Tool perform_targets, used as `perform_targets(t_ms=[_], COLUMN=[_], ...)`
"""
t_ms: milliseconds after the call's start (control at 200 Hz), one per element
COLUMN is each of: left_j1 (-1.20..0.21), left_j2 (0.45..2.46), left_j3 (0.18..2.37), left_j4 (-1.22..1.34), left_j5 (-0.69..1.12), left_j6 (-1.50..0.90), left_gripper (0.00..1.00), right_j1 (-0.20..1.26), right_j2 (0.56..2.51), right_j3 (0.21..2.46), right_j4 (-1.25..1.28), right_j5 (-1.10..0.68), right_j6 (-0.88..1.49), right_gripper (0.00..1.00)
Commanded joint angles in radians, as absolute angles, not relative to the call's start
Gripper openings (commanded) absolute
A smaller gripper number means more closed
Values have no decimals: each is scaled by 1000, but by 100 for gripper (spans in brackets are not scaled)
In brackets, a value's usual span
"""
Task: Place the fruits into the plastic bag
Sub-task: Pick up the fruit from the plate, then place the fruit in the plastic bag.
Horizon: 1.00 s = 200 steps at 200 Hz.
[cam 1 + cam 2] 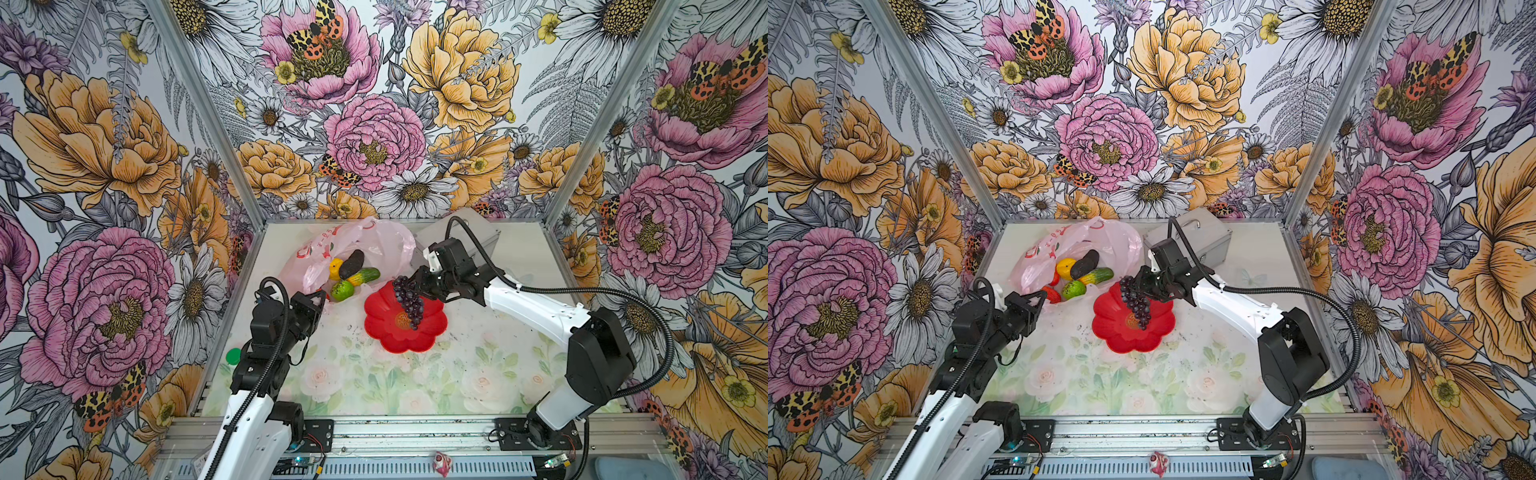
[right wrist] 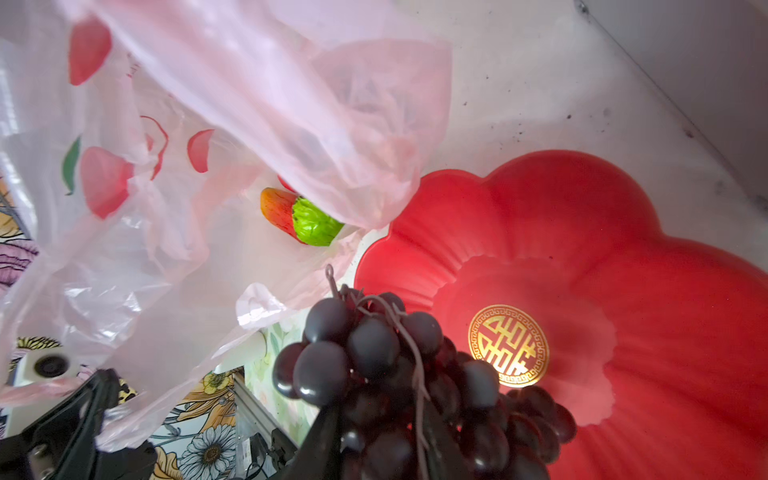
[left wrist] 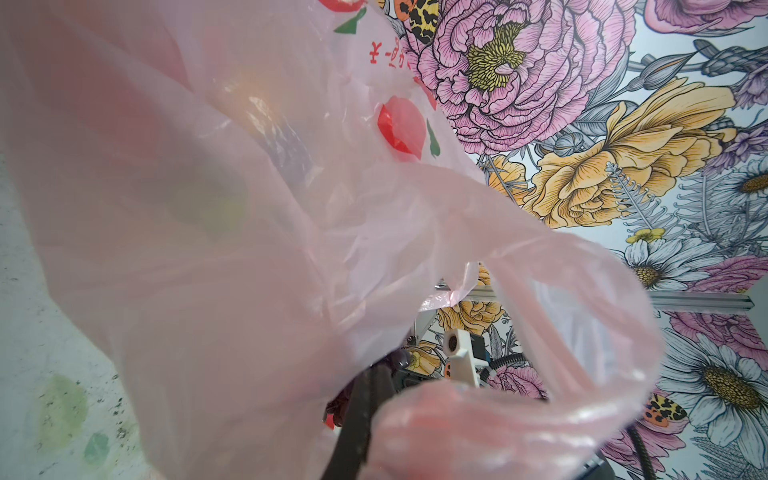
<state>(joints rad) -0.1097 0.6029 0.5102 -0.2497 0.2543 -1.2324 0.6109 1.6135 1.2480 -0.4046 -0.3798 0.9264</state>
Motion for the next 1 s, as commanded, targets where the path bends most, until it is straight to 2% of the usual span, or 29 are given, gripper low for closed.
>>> perform_targets(t_ms=[0, 440, 751, 996], left_j1=[-125, -197, -304, -272], left_j2=[623, 684, 681, 672], left_j3=[530, 537, 550, 568], left_j4=[-214, -162, -170, -157], left_j5=[246, 217, 143, 137], left_j6=[-1232, -1233, -1259, -1332], left_gripper=[0, 0, 0, 0], right_j1=[615, 653, 654, 655], right_j2=[1557, 1607, 1860, 2031], right_j3=[1315, 1652, 1954, 2027], right_j4=[-358, -357, -337, -281], right_j5=[-423, -444, -444, -485], right_j6=[928, 973, 951, 937], right_gripper=[30, 29, 28, 28])
